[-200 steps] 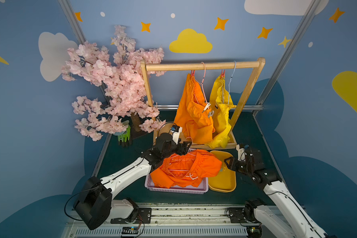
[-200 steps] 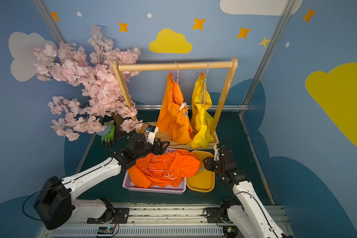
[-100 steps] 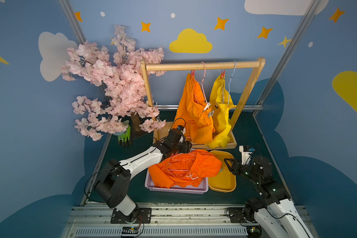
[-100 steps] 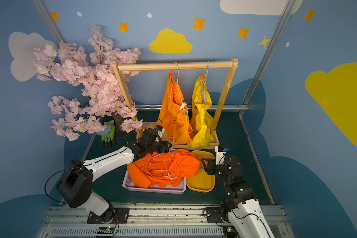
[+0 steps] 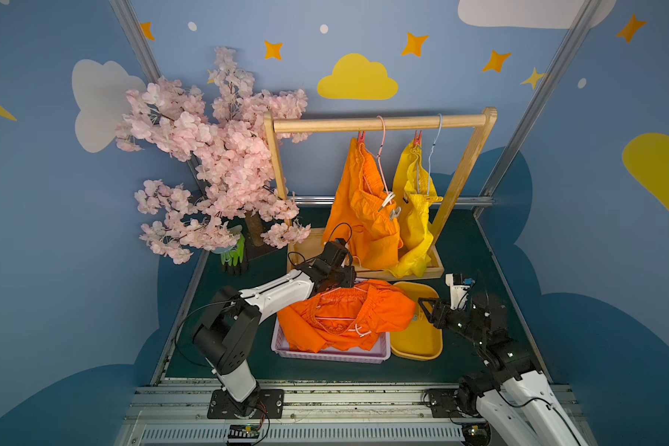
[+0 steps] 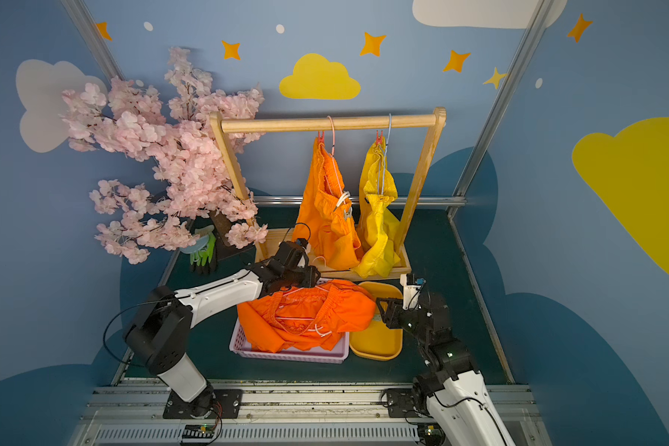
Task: Remove the clothespins securing shorts to the hanger
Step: Pick up the hanger from the basket.
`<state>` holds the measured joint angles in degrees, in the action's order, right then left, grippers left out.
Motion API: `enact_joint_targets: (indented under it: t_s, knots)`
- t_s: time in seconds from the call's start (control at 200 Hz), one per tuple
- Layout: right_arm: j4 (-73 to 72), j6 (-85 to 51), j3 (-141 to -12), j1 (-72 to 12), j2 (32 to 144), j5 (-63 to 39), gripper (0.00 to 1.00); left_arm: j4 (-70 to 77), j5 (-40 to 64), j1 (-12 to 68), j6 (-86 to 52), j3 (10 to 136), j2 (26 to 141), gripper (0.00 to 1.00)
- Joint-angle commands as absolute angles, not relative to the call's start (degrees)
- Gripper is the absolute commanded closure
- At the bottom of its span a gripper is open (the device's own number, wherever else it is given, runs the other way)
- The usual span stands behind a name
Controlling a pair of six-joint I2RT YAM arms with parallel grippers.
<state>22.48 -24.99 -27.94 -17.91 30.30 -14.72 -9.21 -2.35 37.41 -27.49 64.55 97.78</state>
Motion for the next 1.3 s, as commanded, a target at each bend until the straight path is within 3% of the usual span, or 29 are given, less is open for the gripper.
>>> enact_joint_targets:
  t_s: [0.0, 0.21, 0.43, 0.841, 1.291]
  knots:
    - [21.16, -24.17, -27.46, -18.23, 30.45, -15.30, 0.54, -9.36, -4.29, 37.78, -27.48, 66.54, 99.33, 0.50]
    - [20.83, -24.15, -27.29, -18.35, 30.50, -15.26, 0.54, -7.43, -4.75, 37.88, -27.53, 66.82, 101.47, 0.62]
    - [20.17, -23.79, -27.54, -18.54, 30.30, -15.44, 0.54, -5.12, -4.21, 37.92, -27.38, 66.04, 100.52, 0.97]
    - [18.18, -19.20, -32.13, -26.63, 31.80, -10.88, 0.55, 4.55, -12.51, 40.25, -20.98, 60.16, 85.09, 0.97]
    - [8.37, -13.24, -41.13, -38.89, 34.67, -8.95, 0.54, 17.23, -33.48, 53.07, 4.90, 57.44, 72.37, 0.97]
